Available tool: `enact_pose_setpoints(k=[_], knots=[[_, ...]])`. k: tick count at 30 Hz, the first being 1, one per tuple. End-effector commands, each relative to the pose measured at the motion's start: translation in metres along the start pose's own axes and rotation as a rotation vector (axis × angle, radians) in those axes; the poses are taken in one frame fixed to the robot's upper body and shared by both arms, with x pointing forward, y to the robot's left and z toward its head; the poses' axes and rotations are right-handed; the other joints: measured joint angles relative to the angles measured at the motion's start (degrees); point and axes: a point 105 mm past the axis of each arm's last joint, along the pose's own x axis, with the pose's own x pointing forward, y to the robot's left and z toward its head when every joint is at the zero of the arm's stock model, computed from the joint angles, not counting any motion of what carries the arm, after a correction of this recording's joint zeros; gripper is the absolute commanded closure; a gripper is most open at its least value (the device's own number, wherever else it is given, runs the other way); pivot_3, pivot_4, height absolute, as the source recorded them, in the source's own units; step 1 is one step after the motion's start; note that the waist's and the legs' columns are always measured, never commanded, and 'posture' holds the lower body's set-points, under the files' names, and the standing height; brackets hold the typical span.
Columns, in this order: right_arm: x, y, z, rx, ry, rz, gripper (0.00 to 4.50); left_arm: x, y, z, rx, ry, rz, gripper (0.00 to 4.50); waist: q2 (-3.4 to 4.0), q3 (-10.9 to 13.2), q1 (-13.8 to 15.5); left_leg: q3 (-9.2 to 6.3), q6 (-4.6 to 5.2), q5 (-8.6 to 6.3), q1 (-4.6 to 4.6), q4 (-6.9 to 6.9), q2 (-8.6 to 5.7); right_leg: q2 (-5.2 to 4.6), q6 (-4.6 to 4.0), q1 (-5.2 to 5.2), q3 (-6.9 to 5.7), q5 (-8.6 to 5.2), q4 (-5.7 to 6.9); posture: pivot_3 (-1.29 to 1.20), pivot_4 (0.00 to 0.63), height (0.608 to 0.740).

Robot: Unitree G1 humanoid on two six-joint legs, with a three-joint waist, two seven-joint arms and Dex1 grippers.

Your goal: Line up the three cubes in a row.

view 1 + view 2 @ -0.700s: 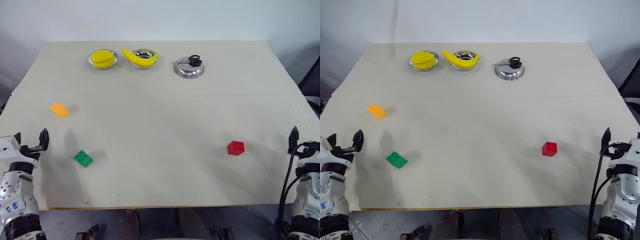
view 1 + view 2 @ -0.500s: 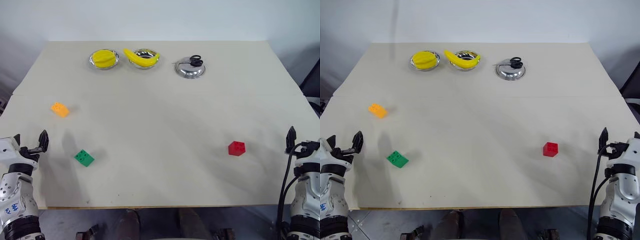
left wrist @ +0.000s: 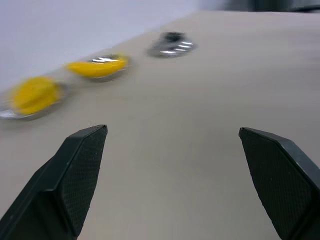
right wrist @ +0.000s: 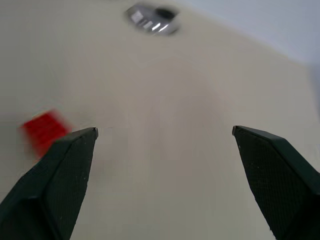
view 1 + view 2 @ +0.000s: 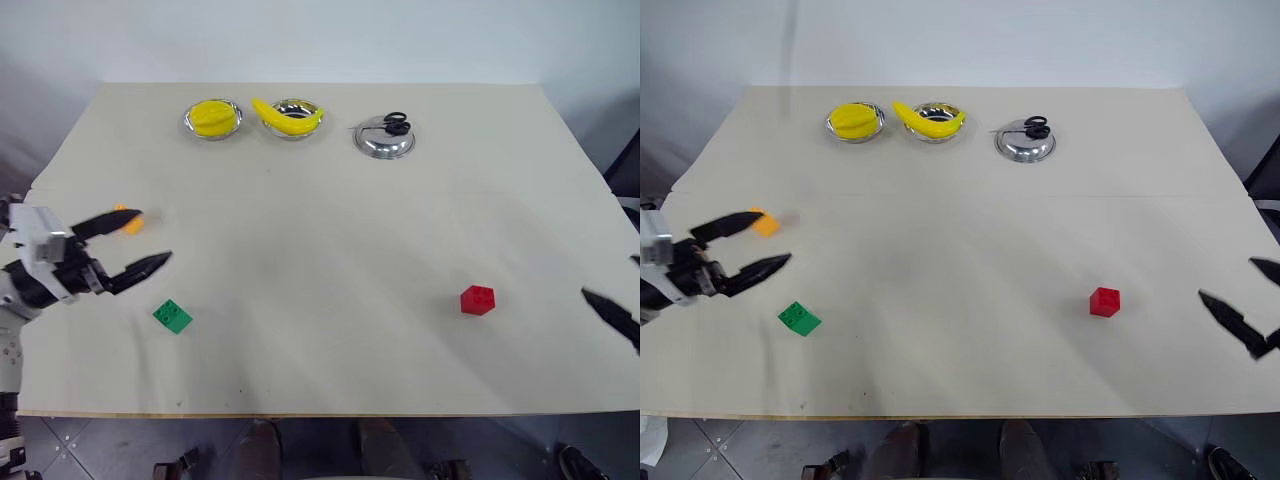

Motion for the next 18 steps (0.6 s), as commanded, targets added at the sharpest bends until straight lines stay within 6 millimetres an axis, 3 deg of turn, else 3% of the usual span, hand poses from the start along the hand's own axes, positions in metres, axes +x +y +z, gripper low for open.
enact_pose_setpoints(k=[1, 5, 9, 18], knots=[[-0.012, 0.005, -0.003, -0.052, 0.07, 0.096, 0.0, 0.01, -0.018, 0.008, 0.024, 0.006, -0.167, 0.03, -0.03, 0.01, -0.04, 0.0, 0.01, -0.02, -0.01, 0.0, 0.0, 0.0, 0.0, -0.01, 0.0, 0.0, -0.02, 0.0, 0.15, 0.74], [-0.015, 0.006, -0.025, -0.043, 0.161, 0.174, 0.0, 0.028, -0.035, -0.003, 0.035, 0.041, -0.298, 0.03, -0.04, 0.02, -0.01, 0.02, 0.0, -0.12, -0.04, 0.11, 0.0, -0.02, 0.05, 0.07, 0.01, 0.03, -0.19, 0.0, 0.15, 0.74], [0.05, 0.023, -0.014, -0.059, 0.081, 0.32, 0.0, 0.037, -0.042, -0.004, 0.009, 0.031, -0.334, 0.03, -0.07, 0.06, -1.25, 0.05, 0.01, -0.13, -0.01, 0.16, 0.07, 0.03, 0.1, 0.06, 0.04, 0.06, -0.13, 0.0, 0.15, 0.74], [0.103, 0.022, -0.017, -0.057, 0.097, 0.41, 0.0, 0.039, -0.048, -0.003, 0.037, 0.028, -0.324, 0.03, 0.05, 0.12, -0.18, 0.0, -0.11, -0.06, -0.24, 0.3, 0.01, -0.08, 0.07, -0.14, -0.02, 0.07, -0.01, 0.0, 0.15, 0.74]])
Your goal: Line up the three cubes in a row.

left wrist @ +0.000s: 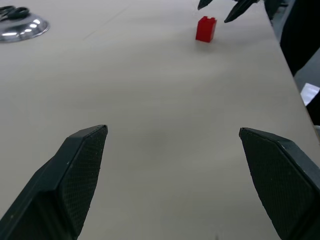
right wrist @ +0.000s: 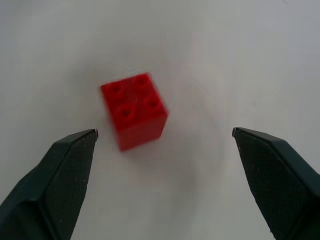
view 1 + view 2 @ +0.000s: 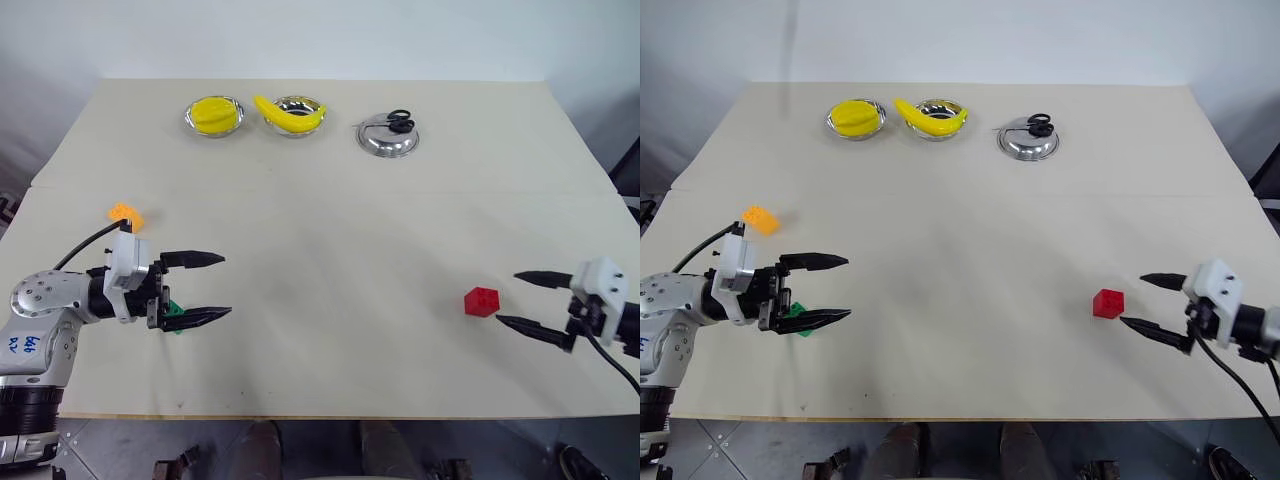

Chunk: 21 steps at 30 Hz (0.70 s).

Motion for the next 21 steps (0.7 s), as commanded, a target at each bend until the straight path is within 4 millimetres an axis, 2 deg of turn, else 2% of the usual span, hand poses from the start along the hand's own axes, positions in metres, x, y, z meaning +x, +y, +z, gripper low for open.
enact_pose_setpoints(k=[1, 3, 6, 11, 13, 15, 18, 21], knots=[[0.012, 0.002, -0.007, 0.032, 0.038, 0.079, 0.0, -0.001, -0.002, 0.008, 0.046, -0.007, 0.006, 0.03, 0.0, 0.0, 0.08, 0.0, 0.01, 0.0, 0.01, 0.02, 0.0, -0.01, 0.0, 0.01, 0.0, 0.0, 0.0, 0.0, 0.15, 0.74], [0.018, 0.002, -0.006, 0.036, 0.04, 0.111, 0.0, -0.001, -0.003, 0.009, 0.047, -0.008, 0.01, 0.03, 0.0, 0.0, 0.07, 0.0, 0.0, 0.0, 0.01, 0.01, 0.0, 0.0, 0.0, 0.0, -0.01, 0.0, 0.01, 0.0, 0.15, 0.74], [0.029, 0.006, -0.002, 0.042, 0.036, 0.185, 0.51, -0.002, -0.005, 0.01, 0.05, -0.008, 0.014, 0.0, 0.01, 0.01, -0.18, 0.0, 0.01, 0.0, 0.02, 0.0, 0.02, 0.01, 0.0, -0.02, -0.01, 0.0, 0.03, 0.0, 0.15, 0.74], [0.036, 0.005, 0.004, 0.031, 0.016, 0.222, 2.16, -0.003, -0.006, 0.01, 0.051, -0.009, 0.02, 0.0, 0.01, 0.01, -0.47, 0.01, 0.01, -0.01, 0.02, 0.01, 0.02, 0.01, 0.0, -0.03, -0.01, 0.0, 0.05, 0.0, 0.15, 0.74], [0.046, 0.008, 0.021, -0.008, -0.027, 0.277, 2.88, -0.003, -0.006, 0.009, 0.049, -0.01, 0.025, 0.0, 0.01, 0.01, -0.52, 0.01, 0.01, -0.01, 0.02, 0.01, 0.02, 0.01, 0.0, -0.03, -0.02, 0.0, 0.05, 0.0, 0.15, 0.74], [0.065, 0.018, 0.044, -0.07, -0.076, 0.375, 3.01, -0.003, -0.006, 0.006, 0.045, -0.008, 0.025, 0.0, 0.04, 0.02, -0.99, 0.01, 0.01, 0.0, 0.04, 0.01, 0.03, 0.01, 0.0, -0.04, -0.02, 0.0, 0.06, 0.0, 0.15, 0.74], [0.09, 0.03, 0.061, -0.112, -0.087, 0.472, 3.01, -0.001, -0.005, 0.004, 0.043, -0.007, 0.023, 0.0, 0.04, 0.02, -1.55, 0.03, 0.0, 0.0, 0.06, -0.01, 0.1, 0.06, -0.02, -0.11, -0.03, -0.01, 0.15, 0.0, 0.15, 0.74], [0.116, 0.033, 0.073, -0.14, -0.098, 0.483, 3.01, 0.001, -0.004, 0.003, 0.042, -0.008, 0.021, 0.0, 0.04, 0.02, -1.69, 0.03, -0.06, 0.03, -0.01, 0.01, 0.09, 0.04, -0.03, -0.24, -0.03, -0.02, 0.24, 0.0, 0.15, 0.74]])
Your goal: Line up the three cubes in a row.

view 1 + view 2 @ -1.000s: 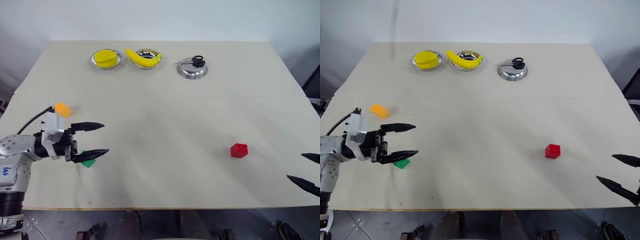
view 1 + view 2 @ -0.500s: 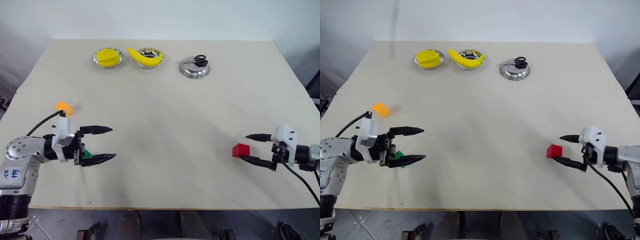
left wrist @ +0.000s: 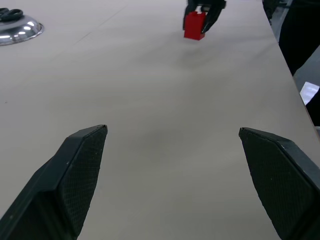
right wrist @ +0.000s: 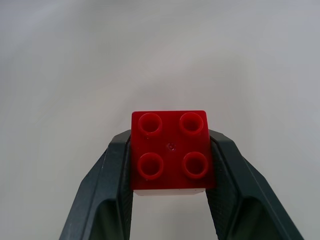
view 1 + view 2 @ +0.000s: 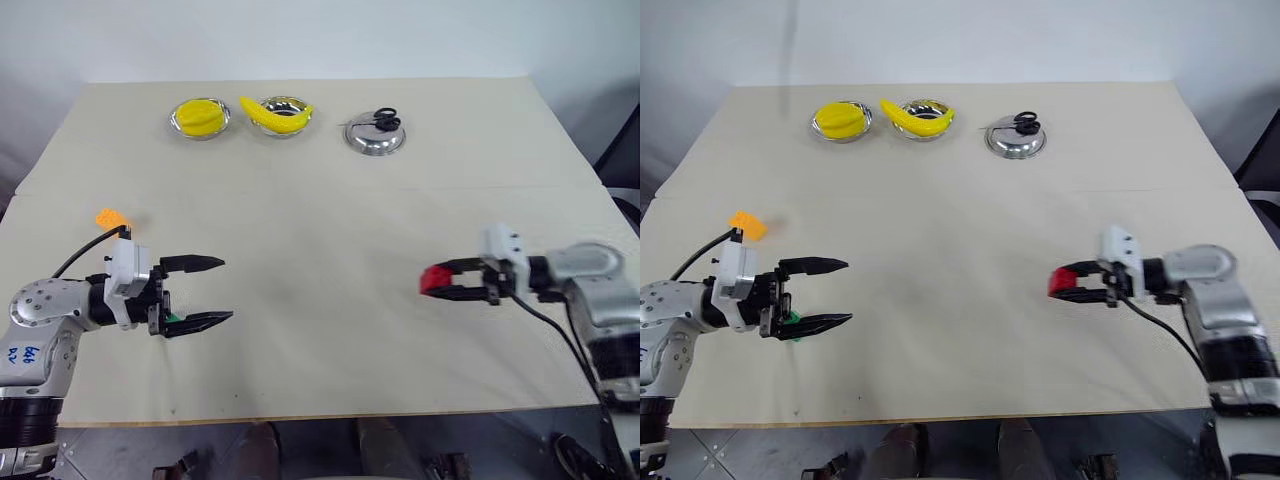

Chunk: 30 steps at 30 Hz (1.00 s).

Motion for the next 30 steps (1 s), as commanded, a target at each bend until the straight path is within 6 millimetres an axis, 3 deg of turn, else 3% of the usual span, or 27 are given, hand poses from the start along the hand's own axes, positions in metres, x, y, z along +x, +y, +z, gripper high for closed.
enact_pose_setpoints(k=[1, 4, 6, 14, 17, 23, 26, 30], knots=[[0.026, -0.008, 0.014, -0.038, -0.005, 0.027, 3.01, 0.001, 0.001, 0.003, 0.031, -0.004, 0.001, 0.0, 0.0, 0.0, -0.09, 0.0, -0.03, 0.02, -0.05, 0.0, -0.01, -0.01, 0.0, -0.05, 0.0, 0.0, 0.02, 0.0, 0.15, 0.74], [0.048, -0.012, 0.023, -0.056, -0.015, 0.053, 3.01, 0.002, 0.0, 0.003, 0.03, -0.006, 0.0, 0.0, 0.0, 0.0, -0.23, 0.0, -0.16, 0.09, -0.23, 0.01, -0.02, -0.02, -0.01, -0.31, -0.01, 0.0, 0.16, 0.0, 0.15, 0.74], [0.057, -0.009, 0.015, -0.105, 0.033, 0.092, 3.01, 0.001, -0.001, 0.003, 0.029, -0.006, 0.004, 0.0, 0.0, 0.0, -0.17, -0.01, -0.19, 0.1, -0.25, 0.0, -0.02, -0.03, -0.05, -0.37, -0.05, -0.02, 0.21, 0.0, 0.15, 0.74], [0.069, -0.008, -0.003, -0.121, 0.114, 0.146, 3.01, -0.003, -0.002, 0.004, 0.029, 0.002, 0.019, 0.0, -0.11, -0.07, -0.6, -0.01, -0.3, 0.17, -0.17, 0.05, -0.04, -0.11, -0.06, -0.32, -0.17, -0.02, 0.33, 0.0, 0.15, 0.74], [0.071, -0.015, 0.01, -0.132, 0.037, 0.095, 1.99, -0.004, -0.001, 0.004, 0.026, 0.0, 0.024, 0.0, -0.12, -0.07, -0.55, -0.02, -0.33, 0.18, -0.1, 0.06, -0.04, -0.1, -0.06, -0.26, -0.18, -0.02, 0.36, 0.0, 0.15, 0.74], [0.032, -0.016, 0.046, -0.211, -0.15, 0.068, 0.03, -0.019, 0.012, 0.003, 0.037, -0.009, 0.157, 0.0, -0.1, -0.05, -0.54, -0.03, -0.33, 0.19, -0.2, -0.02, -0.04, -0.11, -0.06, -0.37, -0.18, -0.02, 0.32, 0.0, 0.15, 0.74], [0.015, -0.013, 0.056, -0.222, -0.217, 0.044, 0.01, -0.036, 0.025, 0.006, 0.036, -0.043, 0.292, 0.0, -0.1, -0.05, -0.52, -0.03, -0.32, 0.18, -0.2, -0.06, -0.04, -0.12, -0.06, -0.36, -0.19, -0.02, 0.27, 0.0, 0.15, 0.74], [-0.015, 0.008, 0.063, -0.162, -0.256, 0.058, 0.01, -0.087, 0.034, 0.011, 0.02, -0.03, 0.522, 0.0, -0.1, -0.05, -0.61, -0.05, -0.31, 0.17, -0.23, -0.09, -0.02, -0.11, -0.07, -0.38, -0.2, -0.03, 0.27, 0.0, 0.15, 0.74]])
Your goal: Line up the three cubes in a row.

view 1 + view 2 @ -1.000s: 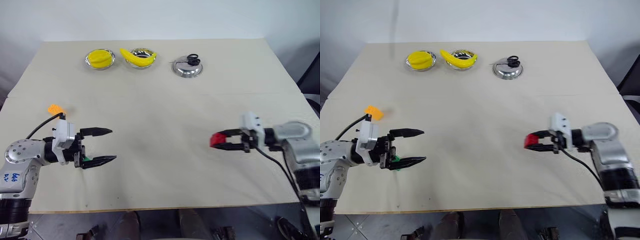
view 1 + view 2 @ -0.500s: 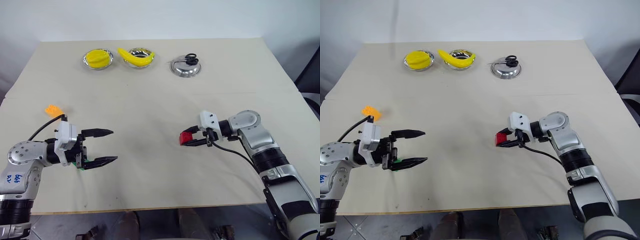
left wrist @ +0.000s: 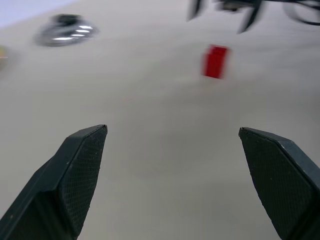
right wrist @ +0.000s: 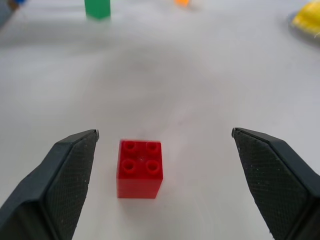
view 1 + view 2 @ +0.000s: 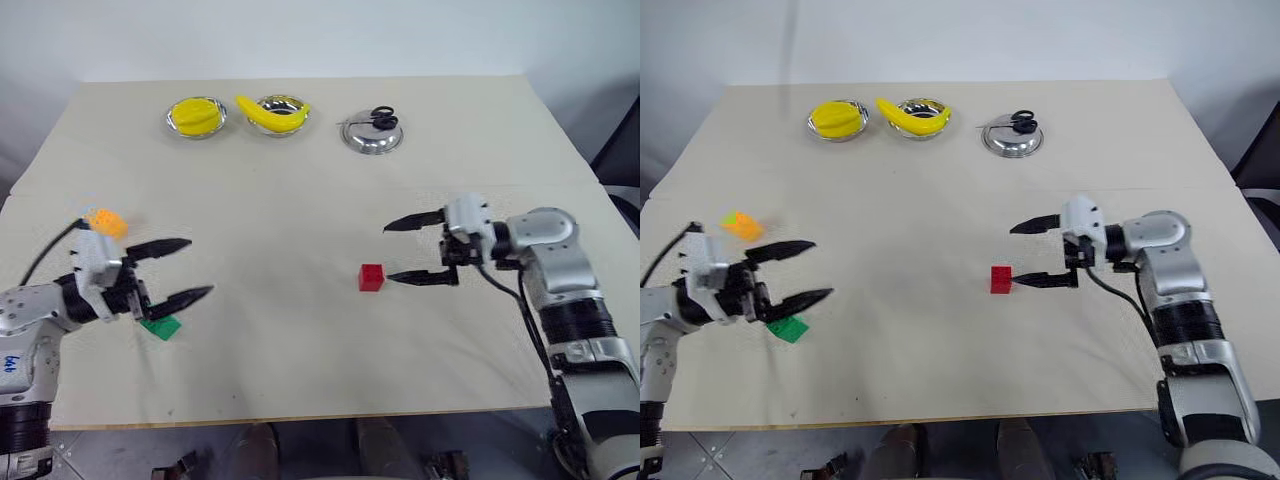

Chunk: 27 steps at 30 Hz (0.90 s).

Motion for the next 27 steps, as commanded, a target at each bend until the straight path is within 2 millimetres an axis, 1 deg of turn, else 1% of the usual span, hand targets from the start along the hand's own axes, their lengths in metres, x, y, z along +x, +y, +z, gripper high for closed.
enact_pose_setpoints(k=[1, 2, 3, 6, 7, 8, 11, 12, 15, 16, 18, 19, 20, 22, 24, 26, 27], knots=[[-0.02, 0.016, 0.024, 0.032, -0.064, 0.012, 0.01, -0.05, 0.022, 0.007, 0.003, 0.024, 0.209, 0.0, 0.0, 0.0, -0.09, 0.02, 0.04, -0.02, 0.0, 0.0, 0.0, -0.01, -0.01, -0.01, 0.01, -0.01, -0.01, 0.0, 0.15, 0.74], [-0.022, 0.021, 0.026, 0.047, -0.074, 0.006, 0.01, -0.063, 0.024, 0.004, -0.007, 0.044, 0.251, 0.0, 0.01, 0.0, -0.18, 0.04, 0.07, -0.04, -0.01, -0.03, 0.0, -0.01, -0.02, -0.04, 0.01, -0.01, -0.02, 0.0, 0.15, 0.74], [-0.022, 0.024, 0.028, 0.046, -0.095, -0.016, 0.01, -0.085, 0.027, -0.003, -0.044, 0.064, 0.333, 0.0, 0.01, 0.0, -0.23, 0.06, 0.11, -0.06, 0.0, -0.05, 0.0, -0.01, -0.03, -0.05, 0.02, -0.02, -0.05, 0.0, 0.15, 0.74], [-0.02, 0.029, 0.032, 0.026, -0.127, -0.065, 0.01, -0.133, 0.028, -0.02, -0.11, 0.105, 0.519, 0.0, 0.0, 0.0, -0.27, 0.09, 0.16, -0.09, 0.04, -0.05, 0.03, 0.03, -0.06, -0.05, 0.03, -0.03, -0.02, 0.0, 0.15, 0.74], [-0.019, 0.03, 0.033, 0.027, -0.133, -0.074, 0.01, -0.142, 0.027, -0.024, -0.121, 0.112, 0.55, 0.0, 0.0, 0.0, -0.14, 0.08, 0.34, -0.19, 0.05, -0.05, 0.04, 0.03, -0.06, -0.05, 0.02, -0.03, -0.01, 0.0, 0.15, 0.74], [-0.017, 0.032, 0.034, 0.008, -0.137, -0.079, 0.01, -0.152, 0.021, -0.03, -0.141, 0.133, 0.567, 0.0, 0.0, 0.0, 0.08, 0.08, 0.39, -0.22, 0.05, -0.04, 0.04, 0.03, -0.06, -0.04, 0.02, -0.03, 0.0, 0.0, 0.15, 0.74], [-0.012, 0.036, 0.038, -0.012, -0.16, -0.077, 0.01, -0.164, 0.002, -0.042, -0.201, 0.187, 0.546, 0.0, -0.05, 0.0, 0.73, 0.06, 0.37, -0.22, 0.05, 0.0, 0.0, -0.03, -0.05, 0.0, 0.01, -0.03, -0.01, 0.0, 0.15, 0.74], [-0.01, 0.037, 0.04, -0.013, -0.165, -0.074, 0.01, -0.165, -0.001, -0.043, -0.203, 0.197, 0.54, 0.0, -0.05, 0.0, 1.11, 0.06, 0.37, -0.22, 0.05, 0.0, -0.06, -0.11, -0.05, 0.0, 0.01, -0.03, 0.0, 0.0, 0.15, 0.74], [-0.003, 0.044, 0.044, -0.024, -0.181, -0.029, 0.01, -0.179, -0.011, -0.047, -0.236, 0.229, 0.532, 0.0, -0.13, -0.04, 1.87, 0.01, 0.35, -0.21, 0.05, -0.01, -0.07, -0.12, -0.05, 0.0, -0.05, -0.03, -0.02, 0.0, 0.15, 0.74], [-0.002, 0.046, 0.044, -0.042, -0.176, -0.008, 0.01, -0.183, -0.016, -0.052, -0.249, 0.269, 0.502, 0.0, -0.13, -0.04, 1.93, -0.02, 0.35, -0.21, 0.05, -0.02, -0.06, -0.11, -0.05, 0.01, -0.08, -0.03, -0.03, 0.0, 0.15, 0.74], [-0.001, 0.051, 0.039, -0.046, -0.159, 0.032, 0.01, -0.185, -0.021, -0.055, -0.276, 0.304, 0.454, 0.0, -0.13, -0.04, 1.9, -0.01, 0.35, -0.2, 0.05, -0.04, -0.07, -0.11, -0.06, 0.01, -0.08, -0.03, -0.03, 0.0, 0.15, 0.74], [-0.001, 0.053, 0.038, -0.04, -0.157, 0.047, 0.01, -0.182, -0.025, -0.055, -0.303, 0.307, 0.409, 0.0, -0.13, -0.04, 1.91, -0.01, 0.35, -0.21, 0.05, -0.04, -0.07, -0.11, -0.06, 0.0, -0.08, -0.03, -0.04, 0.0, 0.15, 0.74], [-0.001, 0.055, 0.038, -0.039, -0.161, 0.057, 0.01, -0.178, -0.027, -0.056, -0.293, 0.319, 0.374, 0.0, -0.13, -0.04, 1.92, 0.0, 0.35, -0.21, 0.05, -0.05, -0.07, -0.12, -0.06, 0.01, -0.08, -0.03, -0.05, 0.0, 0.15, 0.74], [0.0, 0.059, 0.04, -0.04, -0.18, 0.074, 0.01, -0.166, -0.037, -0.058, -0.296, 0.348, 0.271, 0.0, -0.12, -0.04, 1.88, 0.0, 0.35, -0.21, 0.05, -0.08, -0.07, -0.12, -0.06, 0.02, -0.08, -0.03, -0.07, 0.0, 0.15, 0.74], [0.003, 0.065, 0.047, -0.047, -0.24, 0.077, 0.01, -0.152, -0.042, -0.062, -0.285, 0.348, 0.207, 0.0, -0.11, -0.03, 1.78, 0.04, 0.35, -0.21, 0.05, -0.11, -0.07, -0.12, -0.06, 0.01, -0.06, -0.03, -0.08, 0.0, 0.15, 0.74], [0.003, 0.071, 0.049, -0.06, -0.293, 0.078, 0.01, -0.136, -0.038, -0.062, -0.258, 0.316, 0.199, 0.0, -0.12, -0.03, 1.77, 0.02, 0.35, -0.21, 0.05, -0.13, -0.03, -0.08, -0.08, 0.0, -0.08, -0.04, -0.08, 0.0, 0.15, 0.74], [0.003, 0.074, 0.047, -0.066, -0.294, 0.076, 0.01, -0.129, -0.038, -0.062, -0.255, 0.299, 0.19, 0.0, -0.12, -0.04, 1.8, 0.01, 0.35, -0.21, 0.05, -0.14, -0.03, -0.07, -0.08, 0.0, -0.09, -0.04, -0.08, 0.0, 0.15, 0.74]])
